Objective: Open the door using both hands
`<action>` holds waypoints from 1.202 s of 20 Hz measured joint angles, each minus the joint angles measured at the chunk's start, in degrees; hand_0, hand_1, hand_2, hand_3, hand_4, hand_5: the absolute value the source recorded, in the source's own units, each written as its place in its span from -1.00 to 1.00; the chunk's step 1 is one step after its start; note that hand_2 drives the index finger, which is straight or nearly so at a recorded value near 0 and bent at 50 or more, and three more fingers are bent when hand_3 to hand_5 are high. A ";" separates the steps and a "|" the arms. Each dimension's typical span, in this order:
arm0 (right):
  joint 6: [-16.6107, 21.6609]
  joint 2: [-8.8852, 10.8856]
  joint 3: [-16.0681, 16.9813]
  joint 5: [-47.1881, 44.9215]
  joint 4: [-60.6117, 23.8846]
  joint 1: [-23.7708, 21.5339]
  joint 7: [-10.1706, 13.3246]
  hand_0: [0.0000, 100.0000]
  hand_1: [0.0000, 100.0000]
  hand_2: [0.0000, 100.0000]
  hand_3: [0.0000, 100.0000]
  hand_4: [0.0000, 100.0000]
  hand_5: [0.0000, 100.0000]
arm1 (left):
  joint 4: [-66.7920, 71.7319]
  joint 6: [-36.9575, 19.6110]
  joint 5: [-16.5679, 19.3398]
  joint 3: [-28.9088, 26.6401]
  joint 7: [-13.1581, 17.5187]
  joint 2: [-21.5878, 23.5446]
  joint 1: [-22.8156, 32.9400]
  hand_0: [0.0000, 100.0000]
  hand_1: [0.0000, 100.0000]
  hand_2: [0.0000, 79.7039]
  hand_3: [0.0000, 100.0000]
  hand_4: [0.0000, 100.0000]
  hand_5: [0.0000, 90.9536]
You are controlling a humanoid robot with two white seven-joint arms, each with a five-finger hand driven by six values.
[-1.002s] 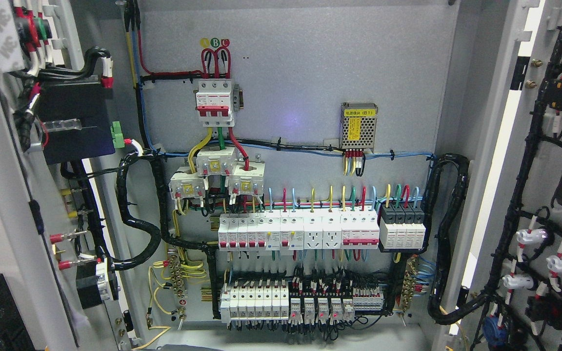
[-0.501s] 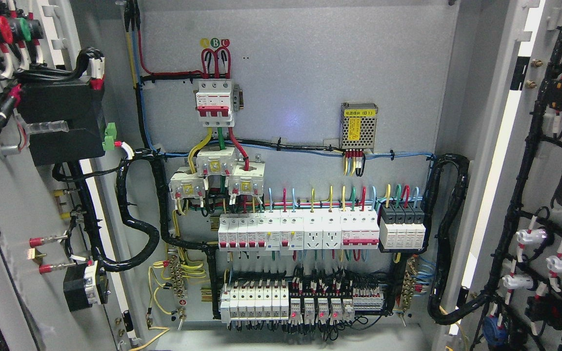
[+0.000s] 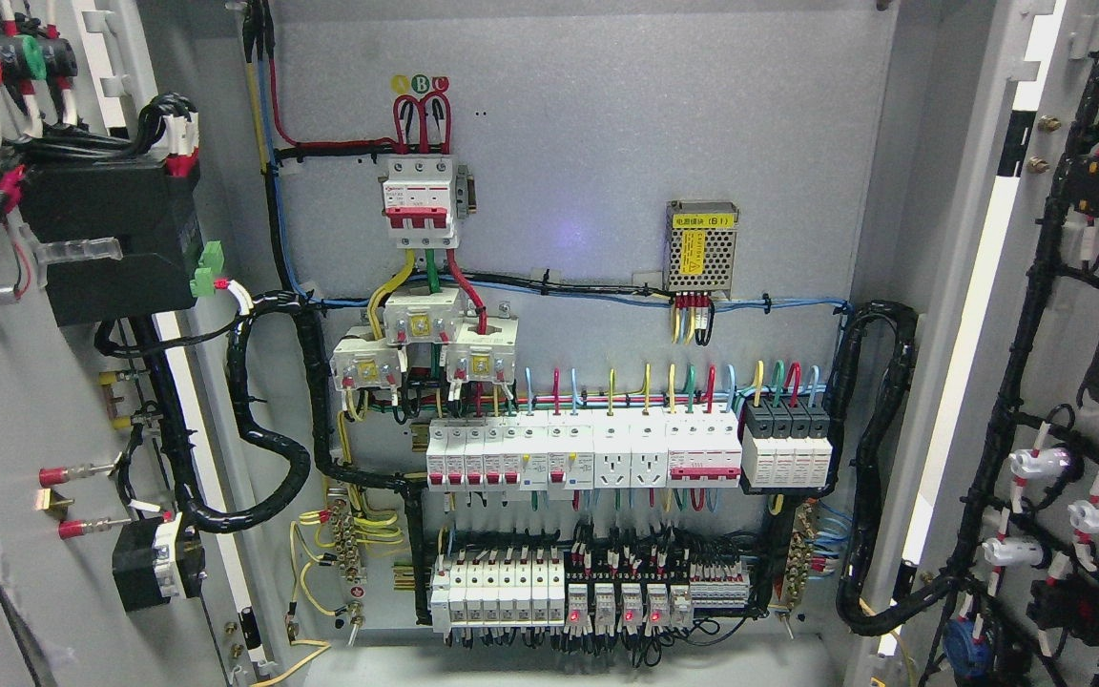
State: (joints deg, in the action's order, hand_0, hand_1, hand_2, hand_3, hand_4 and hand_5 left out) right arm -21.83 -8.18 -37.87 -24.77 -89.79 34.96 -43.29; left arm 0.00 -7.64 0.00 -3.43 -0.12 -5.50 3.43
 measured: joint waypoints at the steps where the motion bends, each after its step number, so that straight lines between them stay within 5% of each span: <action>1: 0.06 -0.04 -0.15 0.00 0.05 0.03 0.02 -0.62 -1.00 -1.00 -1.00 -1.00 -1.00 | 0.00 0.00 0.00 0.00 0.00 0.00 0.00 -1.00 -1.00 -1.00 -1.00 -1.00 -1.00; 7: 0.10 -0.26 -1.38 0.01 0.26 0.20 0.14 -0.62 -1.00 -1.00 -1.00 -1.00 -1.00 | -1.15 -0.17 0.00 0.03 0.00 0.20 1.68 -1.00 -1.00 -1.00 -1.00 -1.00 -1.00; 15: 0.16 -0.38 -2.35 0.08 0.48 0.54 0.26 -0.62 -1.00 -1.00 -1.00 -1.00 -1.00 | -14.57 -1.02 0.00 3.60 0.03 2.20 10.61 -1.00 -1.00 -1.00 -1.00 -1.00 -1.00; 24: 0.47 1.46 1.61 -0.09 0.35 -1.08 0.00 -0.62 -1.00 -1.00 -1.00 -1.00 -1.00 | -35.22 -1.07 0.00 10.61 0.08 6.43 15.07 -1.00 -1.00 -1.00 -1.00 -1.00 -1.00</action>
State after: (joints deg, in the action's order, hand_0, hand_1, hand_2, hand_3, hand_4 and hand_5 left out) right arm -21.36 -6.72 -36.27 -24.87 -89.44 33.88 -43.29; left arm -35.22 -8.72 0.00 7.18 -0.04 0.92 18.50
